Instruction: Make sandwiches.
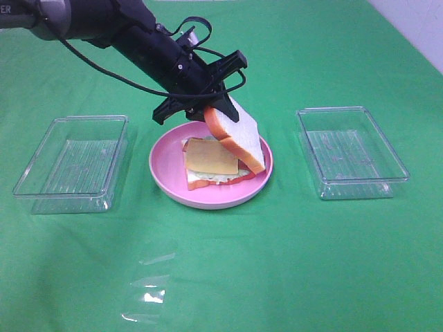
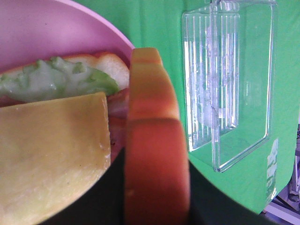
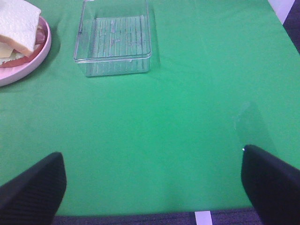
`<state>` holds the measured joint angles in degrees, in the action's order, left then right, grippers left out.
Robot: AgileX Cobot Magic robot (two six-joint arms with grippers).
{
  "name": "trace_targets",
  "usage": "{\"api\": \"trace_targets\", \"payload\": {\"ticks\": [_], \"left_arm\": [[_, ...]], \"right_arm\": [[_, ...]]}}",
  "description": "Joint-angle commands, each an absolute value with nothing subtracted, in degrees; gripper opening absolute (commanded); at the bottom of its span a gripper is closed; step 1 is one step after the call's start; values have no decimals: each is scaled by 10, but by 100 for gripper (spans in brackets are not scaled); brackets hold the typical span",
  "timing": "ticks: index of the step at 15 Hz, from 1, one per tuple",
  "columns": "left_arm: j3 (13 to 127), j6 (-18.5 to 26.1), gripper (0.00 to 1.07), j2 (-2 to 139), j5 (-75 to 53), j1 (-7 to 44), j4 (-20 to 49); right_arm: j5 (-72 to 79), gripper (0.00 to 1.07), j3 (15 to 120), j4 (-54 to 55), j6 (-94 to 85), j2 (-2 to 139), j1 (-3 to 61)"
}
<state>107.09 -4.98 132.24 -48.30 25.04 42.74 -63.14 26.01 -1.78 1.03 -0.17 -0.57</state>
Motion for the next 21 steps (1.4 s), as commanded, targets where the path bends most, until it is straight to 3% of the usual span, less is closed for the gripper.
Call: {"api": "trace_targets", "payload": {"ticks": [1, 3, 6, 7, 8, 13, 18, 21], "left_arm": [[1071, -73, 23, 1321, -489, 254, 391], [1071, -84, 31, 1321, -502, 254, 370], [1075, -93, 81, 1318, -555, 253, 344], [1079, -93, 94, 1318, -572, 252, 341], [1085, -93, 100, 1318, -588, 251, 335], [1187, -123, 100, 1318, -759, 251, 164], [1198, -120, 100, 1244, -757, 251, 57], [1137, -97, 100, 1130, -757, 229, 7]], "right_arm": [[-629, 98, 259, -16, 6, -18, -10], [-629, 98, 259, -16, 6, -18, -10], [-629, 98, 259, -16, 6, -18, -10], [-629, 98, 259, -16, 6, -18, -10], [-629, 98, 259, -16, 6, -18, -10], [-629, 98, 259, -16, 6, -18, -10], [-629, 98, 259, -16, 6, -18, -10], [-629, 98, 259, -16, 6, -18, -10]]}}
